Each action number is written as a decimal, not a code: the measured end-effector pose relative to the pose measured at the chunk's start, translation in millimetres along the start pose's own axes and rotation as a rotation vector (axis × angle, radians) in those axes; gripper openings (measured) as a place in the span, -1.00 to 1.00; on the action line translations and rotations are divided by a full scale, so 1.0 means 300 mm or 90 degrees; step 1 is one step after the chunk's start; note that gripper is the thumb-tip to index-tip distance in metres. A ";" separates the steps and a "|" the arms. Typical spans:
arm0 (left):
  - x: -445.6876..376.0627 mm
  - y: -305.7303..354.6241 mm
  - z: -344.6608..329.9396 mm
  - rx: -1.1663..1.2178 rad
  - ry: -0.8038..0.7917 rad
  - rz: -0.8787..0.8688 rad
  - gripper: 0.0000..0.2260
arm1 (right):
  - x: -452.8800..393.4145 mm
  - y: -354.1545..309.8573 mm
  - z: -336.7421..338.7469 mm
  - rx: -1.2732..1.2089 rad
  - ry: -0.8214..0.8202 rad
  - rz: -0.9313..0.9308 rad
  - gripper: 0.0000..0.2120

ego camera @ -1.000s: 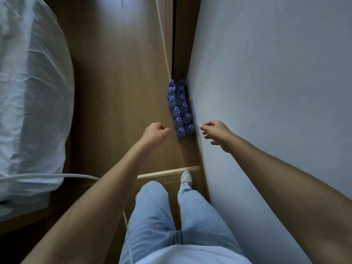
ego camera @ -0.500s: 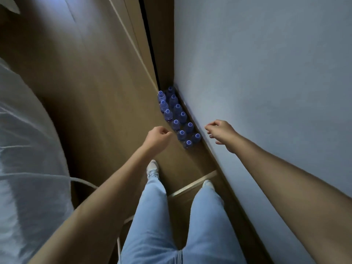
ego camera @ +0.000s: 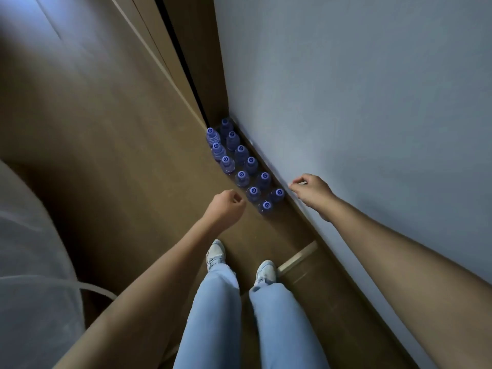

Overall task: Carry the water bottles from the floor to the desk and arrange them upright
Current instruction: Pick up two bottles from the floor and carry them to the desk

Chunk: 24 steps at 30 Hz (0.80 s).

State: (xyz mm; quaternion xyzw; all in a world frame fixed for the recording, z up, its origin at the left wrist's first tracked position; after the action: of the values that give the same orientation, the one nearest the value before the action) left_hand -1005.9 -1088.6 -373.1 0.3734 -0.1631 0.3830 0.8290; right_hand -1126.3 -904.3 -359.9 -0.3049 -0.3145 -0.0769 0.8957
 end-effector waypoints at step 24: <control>-0.805 -0.449 -1.120 -0.190 -0.149 -0.371 -0.30 | -0.983 0.689 -0.810 0.134 0.168 0.231 -0.41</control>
State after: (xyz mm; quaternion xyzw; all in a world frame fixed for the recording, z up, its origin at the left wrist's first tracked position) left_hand -1066.9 -1020.2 -798.6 0.3205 -0.1978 0.0563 0.9247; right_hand -1165.9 -898.9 -792.5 -0.2491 -0.1413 0.0794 0.9548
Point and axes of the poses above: each hand's wrist, its own x-axis away from the middle knuckle, its own z-axis out of the back of the hand, y = z × x, the point moved 6 cm from there along -x, towards the middle knuckle, and after that the axes turned 11 degrees about y, right-handed, at the moved point
